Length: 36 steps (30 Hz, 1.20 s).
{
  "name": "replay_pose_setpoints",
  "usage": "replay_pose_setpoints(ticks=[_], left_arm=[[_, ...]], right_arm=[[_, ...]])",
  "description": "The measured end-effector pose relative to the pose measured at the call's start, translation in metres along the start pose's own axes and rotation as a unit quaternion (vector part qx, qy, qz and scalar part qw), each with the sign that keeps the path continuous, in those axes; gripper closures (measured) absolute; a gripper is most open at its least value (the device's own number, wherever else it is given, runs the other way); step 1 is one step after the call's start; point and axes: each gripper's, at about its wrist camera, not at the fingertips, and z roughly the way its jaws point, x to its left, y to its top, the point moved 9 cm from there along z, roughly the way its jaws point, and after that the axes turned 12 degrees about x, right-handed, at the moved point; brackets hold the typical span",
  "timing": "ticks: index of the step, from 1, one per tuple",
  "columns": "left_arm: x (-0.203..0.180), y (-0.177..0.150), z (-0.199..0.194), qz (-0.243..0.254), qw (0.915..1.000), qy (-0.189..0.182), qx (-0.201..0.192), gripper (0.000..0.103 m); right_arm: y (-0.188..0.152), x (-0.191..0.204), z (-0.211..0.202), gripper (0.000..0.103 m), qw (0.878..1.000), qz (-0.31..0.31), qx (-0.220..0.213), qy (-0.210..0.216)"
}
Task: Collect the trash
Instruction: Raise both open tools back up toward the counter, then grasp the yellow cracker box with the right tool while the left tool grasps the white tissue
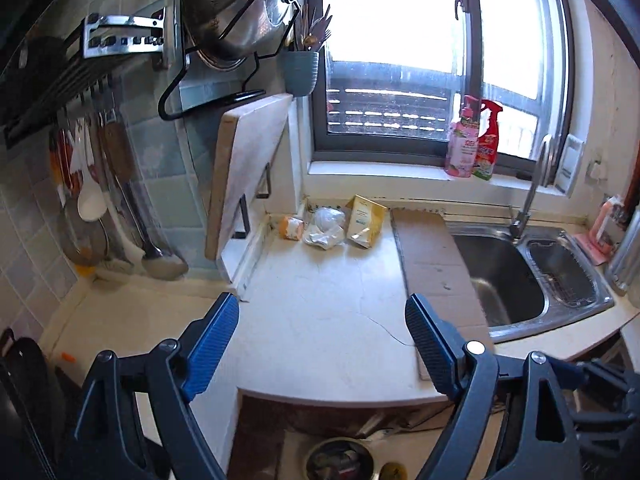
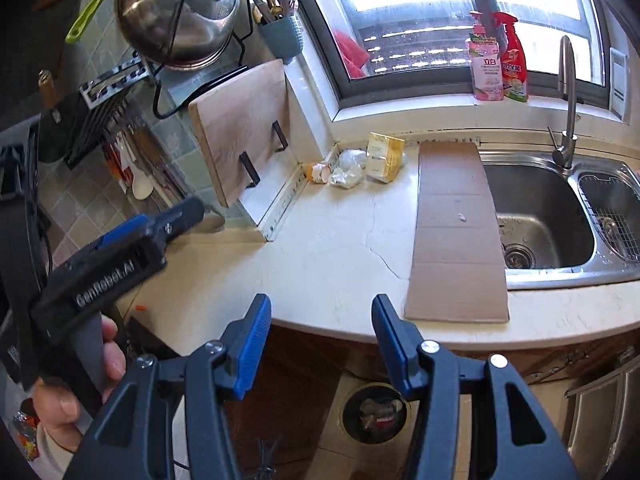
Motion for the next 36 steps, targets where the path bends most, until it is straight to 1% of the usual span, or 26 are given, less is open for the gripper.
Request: replay_pose_setpoints(ticks=[3,6,7,10,13,15,17,19,21,24,28,30,33,36], left_arm=[[0.005,0.016,0.021,0.002,0.9996,0.028,0.002,0.016],[0.004,0.034,0.049,0.007,0.9985,0.053,0.013,0.016],[0.003,0.040,0.059,0.006,0.9982,0.056,0.019,0.016],[-0.003,0.062,0.100,0.010,0.9970,0.061,0.047,0.015],[-0.010,0.085,0.146,0.022,0.9940,0.079,0.073,0.015],[-0.012,0.097,0.177,0.029,0.9916,0.091,0.088,0.015],[-0.011,0.106,0.214,0.035,0.9877,0.104,0.111,0.015],[-0.009,0.111,0.250,0.037,0.9833,0.111,0.139,0.015],[-0.006,0.115,0.284,0.031,0.9797,0.109,0.166,0.015],[0.000,0.119,0.327,0.013,0.9761,0.098,0.194,0.015],[0.004,0.125,0.374,-0.010,0.9720,0.082,0.220,0.015],[0.005,0.129,0.394,-0.020,0.9711,0.073,0.226,0.015],[0.007,0.134,0.423,-0.046,0.9690,0.044,0.239,0.015],[0.011,0.132,0.449,-0.082,0.9633,0.020,0.255,0.015]], right_arm=[[0.030,-0.010,0.016,0.050,1.000,0.007,0.002,0.024],[0.069,-0.022,0.039,0.050,0.999,0.020,0.007,0.050],[0.084,-0.027,0.049,0.050,0.998,0.025,0.010,0.060],[0.128,-0.045,0.082,0.050,0.994,0.048,0.031,0.090],[0.172,-0.066,0.121,0.050,0.986,0.091,0.056,0.129],[0.198,-0.078,0.148,0.046,0.980,0.117,0.066,0.150],[0.225,-0.094,0.178,0.040,0.974,0.145,0.074,0.158],[0.247,-0.109,0.204,0.037,0.970,0.168,0.067,0.164],[0.266,-0.127,0.233,0.036,0.970,0.183,0.057,0.151],[0.282,-0.151,0.278,0.036,0.970,0.198,0.053,0.129],[0.289,-0.174,0.330,0.036,0.966,0.217,0.071,0.123],[0.292,-0.181,0.347,0.036,0.964,0.221,0.075,0.127],[0.297,-0.188,0.364,0.036,0.964,0.221,0.066,0.132],[0.303,-0.191,0.374,0.036,0.964,0.219,0.056,0.142]])
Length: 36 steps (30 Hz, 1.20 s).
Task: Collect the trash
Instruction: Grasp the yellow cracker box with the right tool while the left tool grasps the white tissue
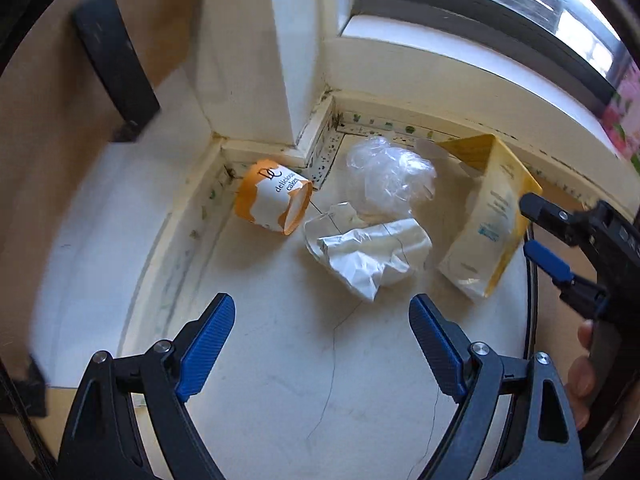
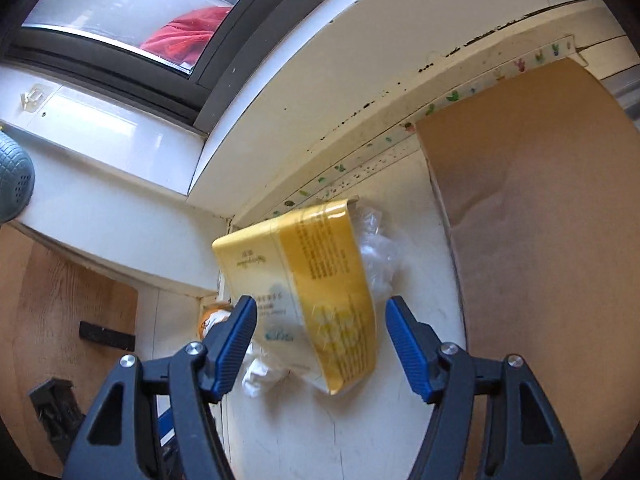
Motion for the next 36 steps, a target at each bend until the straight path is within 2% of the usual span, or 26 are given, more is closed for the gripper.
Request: replay_pose_setpoints(ticks=[5,12,15,17,18,20,21,22,23,24,26,28,30,31,34,36], left_arm=[[-0.002,0.015,0.032,-0.036,0.9987,-0.033,0.017,0.015],[-0.016,0.025,0.058,-0.048,0.9974,-0.047,0.026,0.016],[-0.022,0.031,0.062,-0.053,0.9959,-0.070,0.022,0.027],[-0.025,0.034,0.062,-0.058,0.9945,-0.085,0.020,0.044],[-0.026,0.036,0.061,-0.062,0.9939,-0.090,0.017,0.047],[-0.025,0.040,0.061,-0.064,0.9945,-0.082,0.009,0.063],[-0.024,0.043,0.061,-0.064,0.9946,-0.081,0.009,0.065],[-0.024,0.043,0.062,-0.064,0.9946,-0.081,0.009,0.076],[-0.023,0.043,0.063,-0.064,0.9947,-0.079,0.011,0.080],[-0.021,0.042,0.061,-0.067,0.9944,-0.082,0.009,0.080],[-0.018,0.041,0.062,-0.076,0.9930,-0.090,0.011,0.080],[-0.014,0.037,0.057,-0.082,0.9922,-0.093,0.010,0.080],[-0.011,0.034,0.055,-0.084,0.9926,-0.087,0.010,0.077],[-0.010,0.032,0.055,-0.084,0.9929,-0.084,0.011,0.072],[-0.007,0.024,0.052,-0.090,0.9927,-0.078,0.014,0.034],[-0.004,0.020,0.052,-0.093,0.9927,-0.076,0.013,0.032]], right_arm=[[0.018,0.004,0.007,0.036,1.000,-0.022,-0.015,0.012],[0.027,0.007,0.016,0.036,0.998,-0.050,-0.009,0.022],[0.024,0.010,0.018,0.036,0.997,-0.070,0.005,0.022],[0.022,0.015,0.019,0.044,0.996,-0.087,0.011,0.023],[0.021,0.019,0.019,0.047,0.995,-0.097,0.017,0.025],[0.018,0.026,0.018,0.053,0.992,-0.118,0.023,0.024],[0.016,0.030,0.017,0.055,0.991,-0.130,0.023,0.022],[0.015,0.034,0.016,0.059,0.989,-0.143,0.022,0.020],[0.014,0.037,0.016,0.062,0.988,-0.154,0.022,0.018],[0.012,0.040,0.016,0.065,0.986,-0.165,0.021,0.016],[0.009,0.043,0.016,0.078,0.983,-0.182,0.023,0.012],[0.003,0.047,0.014,0.085,0.982,-0.188,0.026,0.022],[-0.005,0.049,0.008,0.088,0.980,-0.194,0.024,0.025],[-0.008,0.051,0.004,0.091,0.980,-0.197,0.022,0.026],[-0.021,0.052,-0.004,0.100,0.979,-0.202,0.022,0.030],[-0.026,0.050,-0.008,0.100,0.978,-0.204,0.016,0.024]])
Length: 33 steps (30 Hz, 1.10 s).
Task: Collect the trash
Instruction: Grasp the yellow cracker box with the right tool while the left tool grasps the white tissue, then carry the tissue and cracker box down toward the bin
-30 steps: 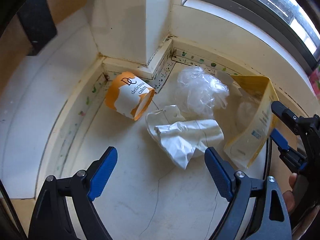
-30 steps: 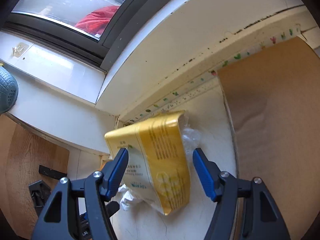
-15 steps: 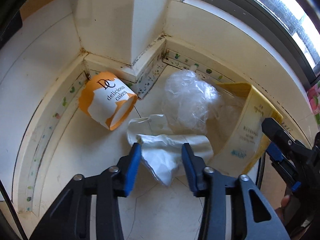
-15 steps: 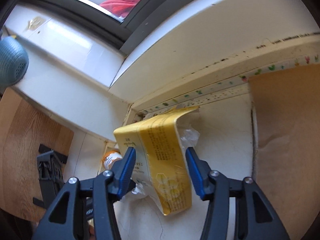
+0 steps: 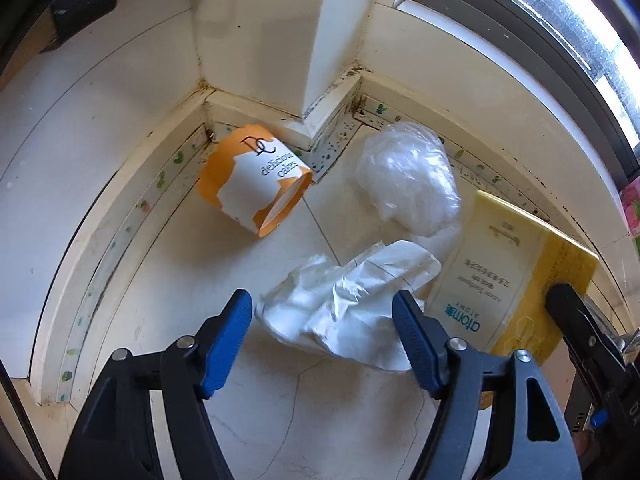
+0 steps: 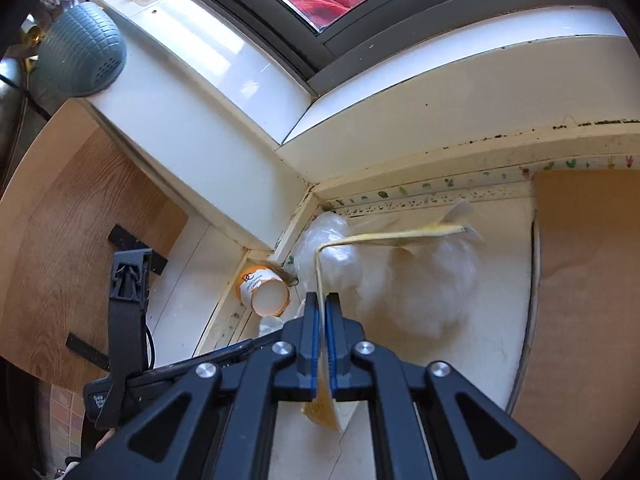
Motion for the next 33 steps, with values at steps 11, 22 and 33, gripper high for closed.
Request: replay_pose_setpoints(ticks=[11,22,33], left_arm=[[-0.019,-0.012,0.017,-0.011,0.9973,-0.071,0.016,0.059],[-0.024,-0.047,-0.060,0.039,0.9974,-0.010,-0.060,0.087],[0.000,-0.164,-0.164,0.101,0.9886,0.044,-0.102,0.087]], right_arm=[[-0.005,0.001,-0.007,0.100,1.000,-0.003,-0.010,0.004],[-0.006,0.043,-0.045,0.100,0.998,-0.043,-0.045,0.022],[-0.075,0.116,-0.109,0.100,0.994,-0.092,-0.044,0.031]])
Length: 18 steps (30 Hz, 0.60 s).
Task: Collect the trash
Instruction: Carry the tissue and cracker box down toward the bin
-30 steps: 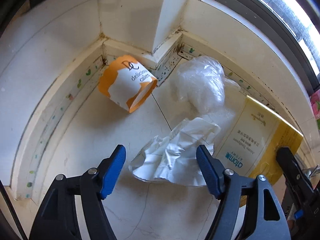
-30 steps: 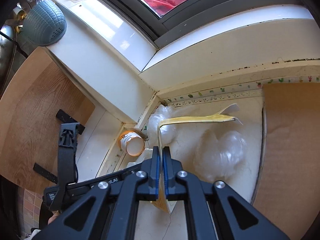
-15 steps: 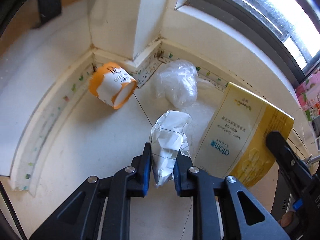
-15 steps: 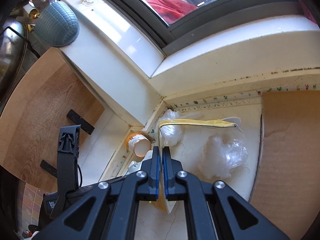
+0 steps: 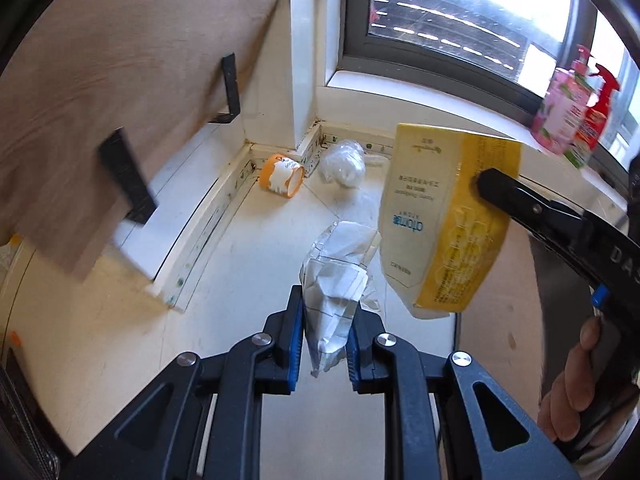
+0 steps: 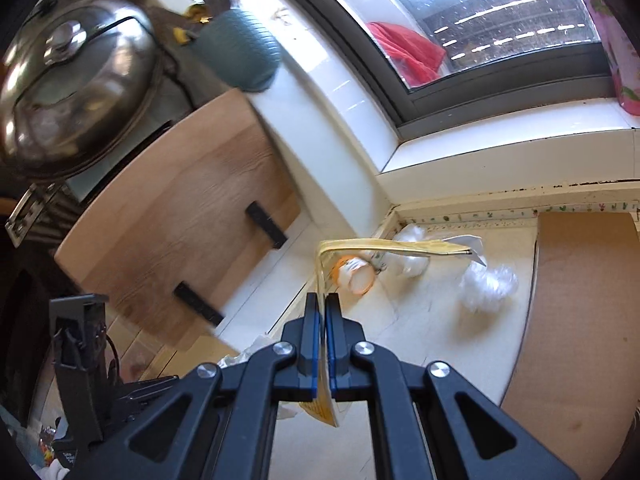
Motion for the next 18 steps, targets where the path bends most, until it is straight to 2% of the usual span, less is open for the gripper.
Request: replay_pose_setpoints(ticks=[8,13,18], left_arm=[[0.015,-0.093,-0.086,0.019,0.9992,-0.027,-0.023,0.087],[0.034,-0.157,-0.120,0.031,0.9983,-0.043,-0.022,0.087],[0.058,-0.223,-0.145,0.044,0.9977,-0.046,-0.024,0.087]], right_arm=[[-0.081,0.088,-0.067,0.100,0.998,-0.050,-0.008,-0.028],[-0.145,0.135,-0.096,0.100,0.996,-0.060,-0.014,-0.062],[-0.221,0.172,-0.111,0.100,0.994,-0.057,-0.001,-0.089]])
